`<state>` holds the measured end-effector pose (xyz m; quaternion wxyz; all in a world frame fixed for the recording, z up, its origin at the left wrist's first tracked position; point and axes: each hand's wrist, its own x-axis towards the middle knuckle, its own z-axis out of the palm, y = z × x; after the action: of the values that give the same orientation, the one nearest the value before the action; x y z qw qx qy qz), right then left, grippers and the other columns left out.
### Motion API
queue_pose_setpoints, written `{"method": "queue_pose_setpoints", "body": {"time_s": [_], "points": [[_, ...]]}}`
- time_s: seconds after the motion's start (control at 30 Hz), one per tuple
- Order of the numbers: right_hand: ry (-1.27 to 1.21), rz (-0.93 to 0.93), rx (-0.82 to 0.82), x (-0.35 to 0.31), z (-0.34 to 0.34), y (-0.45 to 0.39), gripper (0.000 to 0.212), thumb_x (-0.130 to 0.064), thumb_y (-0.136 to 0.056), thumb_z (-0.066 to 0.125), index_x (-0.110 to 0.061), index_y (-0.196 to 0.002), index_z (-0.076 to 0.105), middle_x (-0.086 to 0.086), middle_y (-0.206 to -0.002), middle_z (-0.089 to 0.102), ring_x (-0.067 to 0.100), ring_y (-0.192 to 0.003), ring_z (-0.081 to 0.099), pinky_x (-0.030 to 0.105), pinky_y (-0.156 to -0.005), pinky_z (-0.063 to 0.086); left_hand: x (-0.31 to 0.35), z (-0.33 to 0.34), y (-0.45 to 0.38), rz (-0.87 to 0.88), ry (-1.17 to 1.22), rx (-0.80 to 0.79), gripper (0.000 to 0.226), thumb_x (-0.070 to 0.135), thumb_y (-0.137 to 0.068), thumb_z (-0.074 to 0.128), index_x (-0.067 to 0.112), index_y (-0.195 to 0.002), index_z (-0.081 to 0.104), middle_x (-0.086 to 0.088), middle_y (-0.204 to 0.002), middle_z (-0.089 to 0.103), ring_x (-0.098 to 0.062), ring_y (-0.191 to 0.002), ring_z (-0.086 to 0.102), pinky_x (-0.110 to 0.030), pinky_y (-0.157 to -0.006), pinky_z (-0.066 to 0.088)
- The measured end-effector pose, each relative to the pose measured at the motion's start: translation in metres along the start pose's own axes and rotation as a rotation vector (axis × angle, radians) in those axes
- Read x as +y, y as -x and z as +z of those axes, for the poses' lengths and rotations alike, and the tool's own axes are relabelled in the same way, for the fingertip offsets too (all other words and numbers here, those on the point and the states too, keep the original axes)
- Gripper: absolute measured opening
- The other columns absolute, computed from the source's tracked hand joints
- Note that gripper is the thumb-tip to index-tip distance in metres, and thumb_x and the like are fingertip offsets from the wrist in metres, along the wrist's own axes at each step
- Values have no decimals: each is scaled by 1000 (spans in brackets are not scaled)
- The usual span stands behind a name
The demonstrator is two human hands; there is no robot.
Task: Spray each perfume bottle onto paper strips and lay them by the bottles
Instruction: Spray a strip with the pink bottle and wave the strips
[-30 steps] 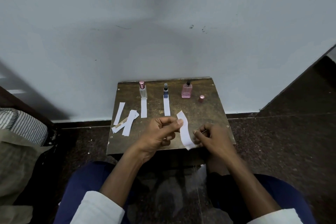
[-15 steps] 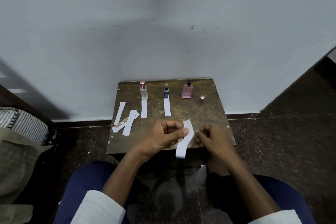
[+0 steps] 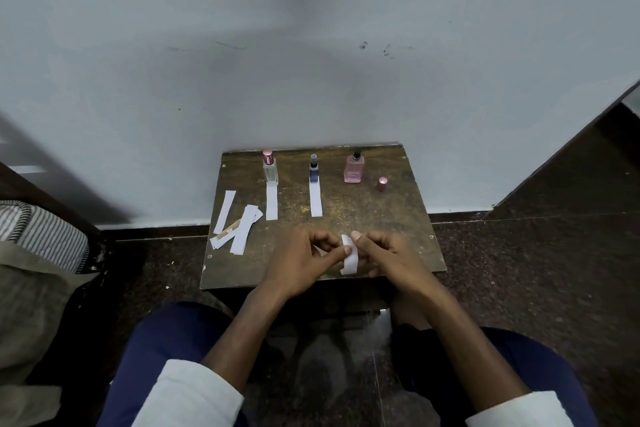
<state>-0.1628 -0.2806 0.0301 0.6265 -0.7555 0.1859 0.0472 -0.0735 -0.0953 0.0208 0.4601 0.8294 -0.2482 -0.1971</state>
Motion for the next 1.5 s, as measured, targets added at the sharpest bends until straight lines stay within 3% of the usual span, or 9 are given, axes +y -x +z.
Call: {"method": "queue_pose_setpoints", "body": {"time_s": [0.13, 0.23, 0.37, 0.63, 0.8, 0.93, 1.17, 1.4, 1.5], "points": [[-38, 19, -17, 2, 1, -1, 42, -46, -105, 61, -8, -100, 78, 11, -94, 81, 18, -83, 75, 33, -70, 53, -5, 0, -2, -21, -39, 39, 13, 50, -93, 79, 38, -89, 81, 21, -80, 76, 3, -57, 57, -25, -61, 46], [-36, 27, -43, 3, 1, -1, 27, -42, -103, 67, -19, -102, 80, 9, -93, 82, 17, -82, 75, 30, -68, 52, -8, 2, -3, -18, -32, 59, 15, 51, -93, 78, 37, -86, 80, 22, -78, 76, 2, -50, 52, -26, -57, 42], [-48, 58, -51, 5, 1, -2, 15, -30, -99, 75, -19, -109, 80, 6, -92, 83, 13, -77, 72, 27, -64, 50, -10, 2, -4, -22, -29, 94, 14, 52, -92, 78, 39, -87, 80, 22, -79, 76, -3, -51, 54, -37, -59, 53], [-40, 107, -54, 7, 0, 0, 19, -28, -92, 83, -14, -104, 79, 6, -86, 82, 12, -73, 71, 27, -65, 52, -6, 0, -5, -15, 2, 156, 13, 45, -93, 81, 33, -86, 81, 21, -79, 75, 3, -53, 55, -23, -60, 48], [-29, 96, -88, 9, 2, 0, 20, -23, -91, 85, -10, -105, 78, 19, -89, 80, 14, -71, 68, 25, -62, 49, -4, -3, -4, -47, 11, 232, 13, 43, -93, 81, 32, -86, 81, 18, -79, 76, 3, -62, 63, -21, -65, 52], [-10, 99, -122, 10, 4, -1, 18, -21, -90, 85, -10, -102, 77, 14, -89, 82, 13, -71, 67, 23, -61, 48, -3, -7, -4, -63, 23, 268, 12, 44, -93, 80, 34, -87, 81, 19, -79, 76, 0, -63, 66, -15, -62, 51], [11, 99, -217, 7, 1, 1, 13, -21, -92, 84, -11, -97, 78, 6, -92, 84, 16, -76, 66, 22, -62, 45, -6, -9, -8, -100, 26, 324, 17, 49, -93, 79, 32, -89, 82, 17, -81, 77, -5, -72, 71, -29, -71, 60], [84, 141, -206, 8, -5, 1, 24, -28, -85, 90, -11, -100, 79, 15, -93, 81, 11, -72, 66, 22, -62, 46, -5, -13, -7, -82, 43, 295, 16, 45, -94, 80, 30, -92, 83, 14, -82, 77, -2, -74, 71, -13, -67, 55], [85, 129, -151, 6, -8, 0, 25, -35, -87, 87, -16, -100, 80, 7, -85, 79, 10, -75, 68, 23, -65, 49, 1, -12, -5, -57, 48, 257, 12, 39, -94, 81, 27, -92, 83, 13, -82, 77, -7, -69, 68, -9, -63, 50]]}}
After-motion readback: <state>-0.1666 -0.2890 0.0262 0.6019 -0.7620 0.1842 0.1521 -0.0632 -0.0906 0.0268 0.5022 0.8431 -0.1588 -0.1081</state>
